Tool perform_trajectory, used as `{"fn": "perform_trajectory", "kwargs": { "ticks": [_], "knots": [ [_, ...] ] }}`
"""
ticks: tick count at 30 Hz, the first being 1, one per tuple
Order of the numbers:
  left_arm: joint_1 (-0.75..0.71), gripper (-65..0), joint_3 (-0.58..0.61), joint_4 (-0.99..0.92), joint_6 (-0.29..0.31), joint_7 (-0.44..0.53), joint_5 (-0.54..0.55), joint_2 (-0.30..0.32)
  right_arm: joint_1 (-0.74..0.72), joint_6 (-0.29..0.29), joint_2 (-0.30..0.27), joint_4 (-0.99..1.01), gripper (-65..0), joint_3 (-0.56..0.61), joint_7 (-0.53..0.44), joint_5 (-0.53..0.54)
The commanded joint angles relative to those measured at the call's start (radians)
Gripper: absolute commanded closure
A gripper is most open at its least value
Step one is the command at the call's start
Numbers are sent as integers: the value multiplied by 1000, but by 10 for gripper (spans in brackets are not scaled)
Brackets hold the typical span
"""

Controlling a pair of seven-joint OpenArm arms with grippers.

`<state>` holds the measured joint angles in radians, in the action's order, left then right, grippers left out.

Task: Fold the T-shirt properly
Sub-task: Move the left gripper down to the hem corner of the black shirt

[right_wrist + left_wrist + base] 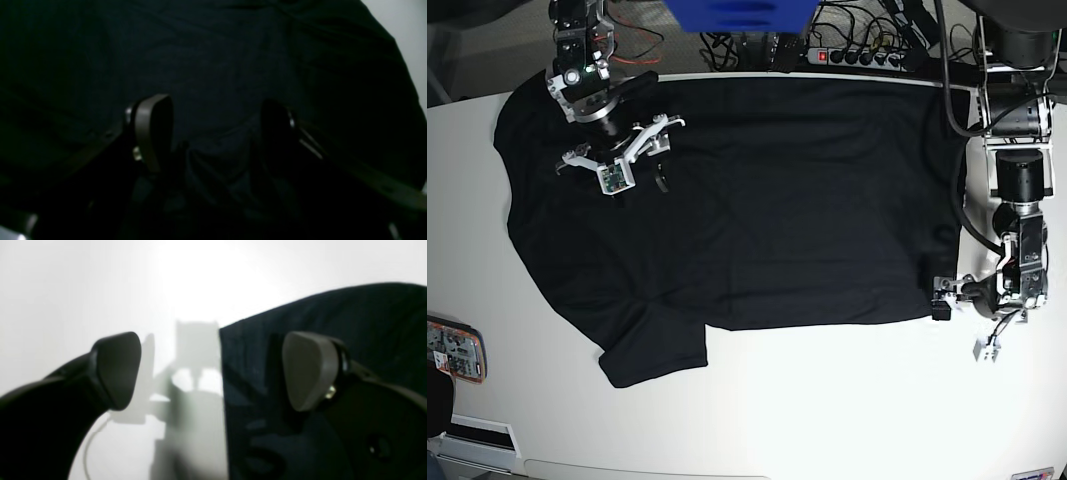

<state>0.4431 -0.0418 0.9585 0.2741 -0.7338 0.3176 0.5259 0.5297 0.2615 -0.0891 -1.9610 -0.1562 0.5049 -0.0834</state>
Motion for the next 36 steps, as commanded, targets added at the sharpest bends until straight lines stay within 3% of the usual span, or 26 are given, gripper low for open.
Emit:
{"fn": "perform_trajectory", "kwargs": {
  "ticks": [1, 7, 11, 14, 19, 27, 31, 36],
  "knots": [
    [32, -650, -8, 14, 1, 20, 10, 7, 0, -4, -5, -21, -401, -3, -24, 9],
    [30, -650, -11, -9, 50, 21, 13, -3, 2, -4, -5, -21, -401, -3, -24, 9],
    [30, -650, -7, -69, 77, 21, 79, -3, 2, -4, -5, -21, -401, -1, -24, 9],
    [15, -650, -7, -88, 77, 29, 107, -3, 4, -4, -5, -21, -401, -4, -24, 9],
    [-31, -650, -5, -91, 75, 141, 105, -3, 4, -4, -5, -21, -401, -4, -24, 9],
    [-28, -650, -7, -146, 75, 150, 113, -5, 11, -4, -8, -21, -401, -3, -24, 10],
    [-10, -650, -7, -149, 75, 150, 113, -6, 31, -4, -42, -21, -401, -1, -24, 10],
    [-3, -650, -10, -149, 75, 150, 113, -39, 37, -4, -47, -21, -401, -1, -24, 10]
  ]
}}
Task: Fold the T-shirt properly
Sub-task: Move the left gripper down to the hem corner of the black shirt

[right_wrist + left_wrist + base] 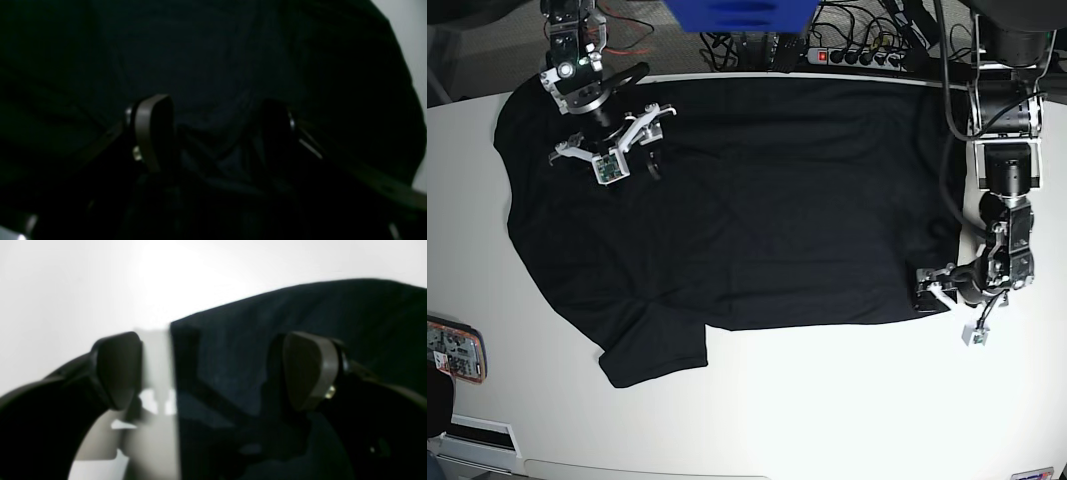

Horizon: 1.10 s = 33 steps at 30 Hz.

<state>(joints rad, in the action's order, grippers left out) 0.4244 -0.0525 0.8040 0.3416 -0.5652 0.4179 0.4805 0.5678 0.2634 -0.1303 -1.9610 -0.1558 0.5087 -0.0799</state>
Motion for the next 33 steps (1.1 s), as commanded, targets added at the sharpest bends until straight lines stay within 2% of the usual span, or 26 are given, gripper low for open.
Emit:
{"fn": "perform_trajectory", "kwargs": {
  "ticks": [1, 4, 24, 29, 33],
  "knots": [
    [15, -650, 3, 5, 6, -19, 12, 5, 1, -6, -6, -21, -401, -1, -28, 7],
    [15, -650, -4, 5, 1, -19, 11, -30, 4, -6, -6, -21, -401, -5, -28, 7],
    [-3, -650, -2, 13, 0, -17, 6, -27, 7, -6, -6, -21, -401, -1, -28, 7],
    [-12, -650, 6, 13, 9, 96, 3, -27, 7, -6, -6, -21, -401, -1, -28, 7],
    [-25, -650, 6, 13, 9, 98, 3, -27, 7, -6, -6, -19, -401, -5, -28, 7]
  ]
}}
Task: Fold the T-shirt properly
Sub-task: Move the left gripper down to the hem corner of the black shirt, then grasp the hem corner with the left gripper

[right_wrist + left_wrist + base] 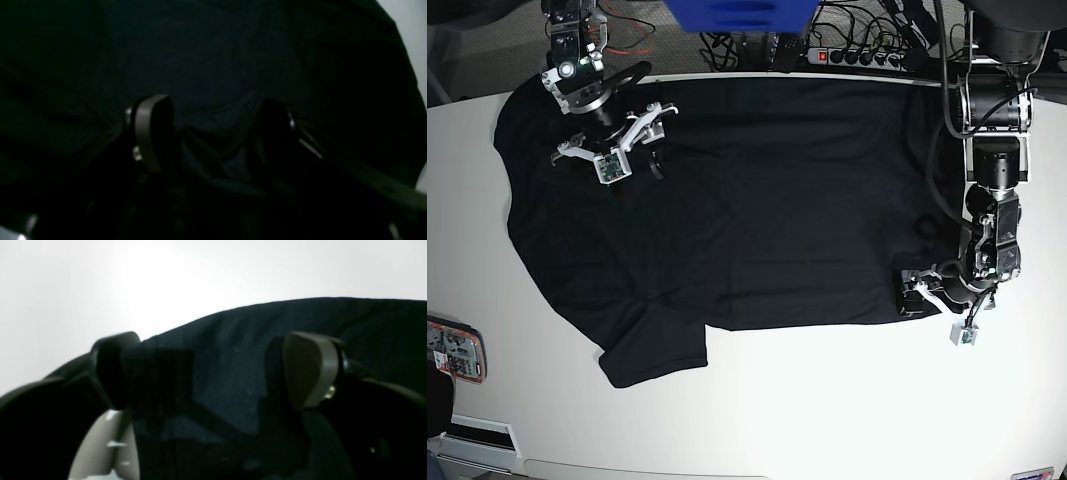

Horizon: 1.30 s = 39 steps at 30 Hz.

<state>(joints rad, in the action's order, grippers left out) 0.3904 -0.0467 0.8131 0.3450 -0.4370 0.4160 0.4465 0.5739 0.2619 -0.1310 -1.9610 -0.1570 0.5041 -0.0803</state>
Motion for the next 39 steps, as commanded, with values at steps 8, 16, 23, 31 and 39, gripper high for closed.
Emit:
{"fn": "perform_trajectory", "kwargs": {
  "ticks": [8, 16, 23, 31, 39],
  "knots": [
    [6, -650, 0, 4, 6, -30, 5, 24, -4, -5, -5, -19, -401, 1, -23, 7],
    [5, -650, 0, 4, 7, -30, 5, 35, -5, -5, -5, -19, -401, 1, -23, 10],
    [2, -650, -8, 4, 6, -30, 16, 31, -2, -5, -5, -19, -401, 1, -23, 10],
    [-31, -650, -8, 4, 6, -27, 14, 33, 2, -5, -5, -19, -401, 1, -20, 10],
    [-66, -650, -9, 68, 64, 11, 31, 35, 2, -5, -5, -19, -400, 1, -17, 10]
  ]
}}
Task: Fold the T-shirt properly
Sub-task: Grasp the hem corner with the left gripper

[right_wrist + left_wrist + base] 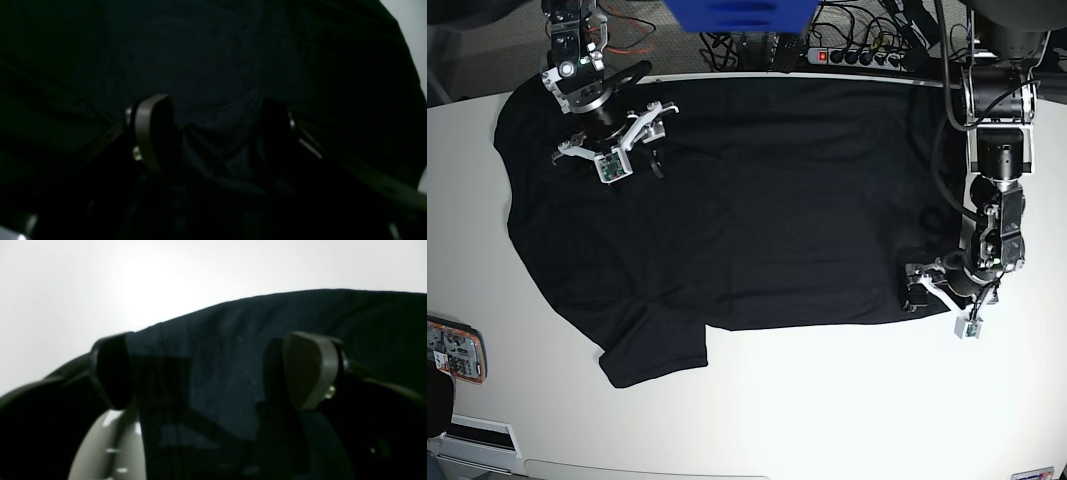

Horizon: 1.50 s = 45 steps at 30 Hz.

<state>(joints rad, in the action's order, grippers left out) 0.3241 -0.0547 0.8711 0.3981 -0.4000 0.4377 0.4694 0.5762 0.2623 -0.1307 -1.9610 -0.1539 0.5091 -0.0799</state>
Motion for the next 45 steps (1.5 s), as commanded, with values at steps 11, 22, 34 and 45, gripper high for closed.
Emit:
{"fn": "perform_trajectory", "kwargs": {
  "ticks": [11, 22, 34, 45],
  "knots": [
    [-30, -650, -1, 83, 111, -103, 126, 12, 0, -5, -5, -19, -400, -3, -20, 10],
    [-32, -650, -1, 86, 120, -109, 129, 48, 0, -5, -5, -19, -400, 0, -27, 10],
    [-15, -650, -1, 84, 287, -201, 289, 81, 1, -5, -5, -19, -400, 0, -27, 10],
    [-32, -222, -121, 84, 232, -192, 264, 64, 1, -5, -5, -19, -400, 0, -28, 10]
  ]
}}
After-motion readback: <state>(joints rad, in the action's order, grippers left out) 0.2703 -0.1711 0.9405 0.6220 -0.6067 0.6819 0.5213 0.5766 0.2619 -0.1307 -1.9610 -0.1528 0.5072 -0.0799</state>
